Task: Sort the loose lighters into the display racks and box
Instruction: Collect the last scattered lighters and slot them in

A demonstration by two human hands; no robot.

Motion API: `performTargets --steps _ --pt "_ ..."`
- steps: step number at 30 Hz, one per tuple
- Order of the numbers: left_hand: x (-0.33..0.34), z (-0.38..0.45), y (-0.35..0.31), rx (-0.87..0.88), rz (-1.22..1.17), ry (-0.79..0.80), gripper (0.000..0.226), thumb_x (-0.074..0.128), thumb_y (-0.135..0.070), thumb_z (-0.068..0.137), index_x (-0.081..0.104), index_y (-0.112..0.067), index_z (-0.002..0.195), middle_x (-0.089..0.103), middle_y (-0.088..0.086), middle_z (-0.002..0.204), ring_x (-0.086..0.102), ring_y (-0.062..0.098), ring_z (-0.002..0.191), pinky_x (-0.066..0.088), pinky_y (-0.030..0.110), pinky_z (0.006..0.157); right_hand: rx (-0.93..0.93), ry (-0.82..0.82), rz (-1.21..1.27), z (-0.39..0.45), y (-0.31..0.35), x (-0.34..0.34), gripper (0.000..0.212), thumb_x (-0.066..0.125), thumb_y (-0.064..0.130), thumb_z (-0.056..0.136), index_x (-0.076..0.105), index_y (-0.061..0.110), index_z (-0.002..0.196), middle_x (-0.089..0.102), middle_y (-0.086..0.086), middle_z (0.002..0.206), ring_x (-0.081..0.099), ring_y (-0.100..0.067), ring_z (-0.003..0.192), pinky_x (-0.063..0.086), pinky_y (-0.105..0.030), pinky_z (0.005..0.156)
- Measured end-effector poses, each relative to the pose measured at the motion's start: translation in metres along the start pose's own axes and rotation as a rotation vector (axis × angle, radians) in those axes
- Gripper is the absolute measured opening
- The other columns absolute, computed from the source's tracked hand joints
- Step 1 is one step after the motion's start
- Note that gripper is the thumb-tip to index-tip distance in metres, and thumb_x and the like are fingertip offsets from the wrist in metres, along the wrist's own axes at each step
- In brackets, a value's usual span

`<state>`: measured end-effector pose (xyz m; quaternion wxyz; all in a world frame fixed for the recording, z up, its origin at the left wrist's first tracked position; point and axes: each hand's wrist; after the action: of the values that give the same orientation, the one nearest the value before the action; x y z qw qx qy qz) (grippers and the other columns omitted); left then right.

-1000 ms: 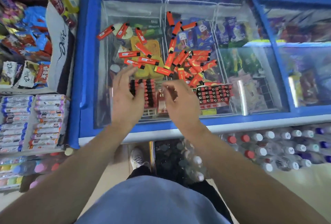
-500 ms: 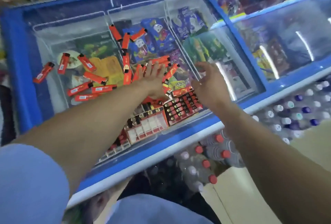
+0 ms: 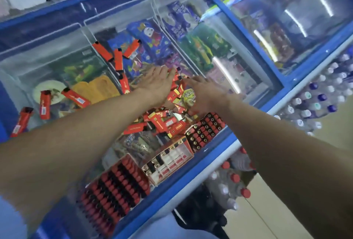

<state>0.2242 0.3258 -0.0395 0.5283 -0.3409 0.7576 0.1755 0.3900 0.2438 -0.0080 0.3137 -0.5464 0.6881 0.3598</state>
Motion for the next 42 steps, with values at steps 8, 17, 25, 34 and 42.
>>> performTargets --steps 8,17,25,34,42 --pt "0.001 -0.004 -0.012 0.052 0.101 0.010 0.125 0.080 -0.065 0.070 0.012 -0.005 0.156 0.034 0.021 0.145 0.035 0.038 0.134 0.040 0.055 0.112 -0.036 0.015 -0.084 0.006 -0.011 -0.007 0.119 0.091 0.013 0.069 0.017 0.034 0.160 0.027 -0.013 0.158 0.051 -0.037 0.131 0.050 -0.047 0.106" --pt "0.008 -0.007 -0.027 -0.061 0.124 -0.043 0.111 0.068 -0.066 0.082 0.016 0.001 0.153 0.038 0.020 0.139 0.041 0.037 0.127 0.042 0.056 0.108 -0.123 -0.086 -0.274 0.018 -0.016 -0.015 0.079 0.074 0.049 0.075 0.039 0.027 0.143 0.043 -0.010 0.131 0.051 -0.031 0.117 0.055 -0.047 0.087" --pt "0.015 -0.007 -0.008 0.006 -0.066 -0.153 0.092 0.070 -0.032 0.090 0.014 -0.007 0.157 0.036 0.017 0.146 0.036 0.036 0.135 0.037 0.052 0.115 -0.107 -0.025 -0.325 0.027 0.002 -0.016 0.084 0.075 0.054 0.077 0.040 0.014 0.142 0.044 -0.016 0.141 0.043 -0.035 0.132 0.051 -0.045 0.094" --pt "-0.008 0.016 -0.022 -0.173 -0.131 -0.026 0.072 0.073 -0.019 0.087 0.030 -0.009 0.144 0.048 0.024 0.132 0.051 0.045 0.121 0.050 0.052 0.092 0.038 -0.061 0.063 0.043 -0.005 -0.012 0.033 0.050 0.004 0.098 0.046 0.002 0.131 0.056 -0.019 0.121 0.062 -0.036 0.108 0.045 -0.036 0.080" --pt "-0.026 0.025 -0.015 -0.283 -0.289 -0.054 0.072 0.066 -0.012 0.084 0.032 -0.005 0.147 0.058 0.013 0.098 0.061 0.033 0.088 0.055 0.042 0.070 0.171 -0.098 0.560 0.008 -0.049 -0.046 0.026 0.071 0.025 0.096 0.059 0.004 0.107 0.076 -0.009 0.089 0.069 -0.008 0.061 0.047 -0.016 0.048"
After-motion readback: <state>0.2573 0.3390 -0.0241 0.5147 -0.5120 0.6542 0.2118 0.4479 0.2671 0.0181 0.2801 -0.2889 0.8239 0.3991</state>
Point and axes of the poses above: each hand's wrist, its own z-axis towards the middle knuckle, its own x-axis out of the palm, y = z × x
